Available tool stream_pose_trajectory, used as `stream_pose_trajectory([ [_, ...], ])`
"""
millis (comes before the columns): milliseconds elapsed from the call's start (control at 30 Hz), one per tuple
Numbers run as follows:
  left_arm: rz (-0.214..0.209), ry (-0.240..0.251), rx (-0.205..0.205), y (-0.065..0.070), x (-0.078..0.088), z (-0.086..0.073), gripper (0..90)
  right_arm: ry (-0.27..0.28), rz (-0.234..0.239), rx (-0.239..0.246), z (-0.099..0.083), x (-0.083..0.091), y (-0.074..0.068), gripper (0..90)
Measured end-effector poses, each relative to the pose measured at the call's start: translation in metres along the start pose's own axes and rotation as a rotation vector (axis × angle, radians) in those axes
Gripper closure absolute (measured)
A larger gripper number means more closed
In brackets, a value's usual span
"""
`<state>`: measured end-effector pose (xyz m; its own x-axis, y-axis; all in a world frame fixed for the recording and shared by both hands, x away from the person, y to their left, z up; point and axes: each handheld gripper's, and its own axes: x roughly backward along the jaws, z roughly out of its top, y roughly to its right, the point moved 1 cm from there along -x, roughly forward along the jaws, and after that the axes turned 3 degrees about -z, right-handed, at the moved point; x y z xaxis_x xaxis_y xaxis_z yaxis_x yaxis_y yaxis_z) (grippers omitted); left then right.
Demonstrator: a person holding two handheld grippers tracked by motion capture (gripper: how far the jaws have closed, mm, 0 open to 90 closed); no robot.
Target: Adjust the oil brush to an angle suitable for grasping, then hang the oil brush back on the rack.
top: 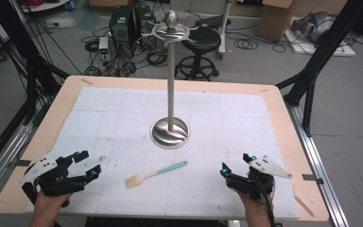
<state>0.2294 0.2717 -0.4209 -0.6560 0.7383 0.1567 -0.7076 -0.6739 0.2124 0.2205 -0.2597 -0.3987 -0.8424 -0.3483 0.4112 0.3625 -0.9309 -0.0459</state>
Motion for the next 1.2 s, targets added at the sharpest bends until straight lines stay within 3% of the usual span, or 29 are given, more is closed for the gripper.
stream_pose_trajectory([
  [200,-0.01,0.017,-0.018,0.007,-0.004,0.002,17.8,0.068,0.001,-0.029,-0.01,0.032,0.018,17.4],
  [367,-0.017,0.012,-0.029,0.009,-0.005,0.001,17.8,0.099,0.008,-0.021,-0.015,0.05,0.02,16.0],
  [600,-0.016,-0.006,-0.028,0.009,-0.007,0.0,19.1,0.094,-0.002,-0.009,-0.016,0.052,0.018,16.1],
  [867,-0.012,-0.026,-0.023,0.007,-0.01,-0.002,19.6,0.083,0.003,-0.04,-0.019,0.05,0.022,16.1],
  [1067,-0.04,-0.041,-0.025,0.008,-0.013,-0.003,22.9,0.078,-0.009,-0.033,-0.02,0.051,0.022,16.1],
  [1200,-0.052,-0.045,-0.022,0.008,-0.016,-0.004,22.9,0.089,-0.021,-0.061,-0.021,0.052,0.024,16.2],
])
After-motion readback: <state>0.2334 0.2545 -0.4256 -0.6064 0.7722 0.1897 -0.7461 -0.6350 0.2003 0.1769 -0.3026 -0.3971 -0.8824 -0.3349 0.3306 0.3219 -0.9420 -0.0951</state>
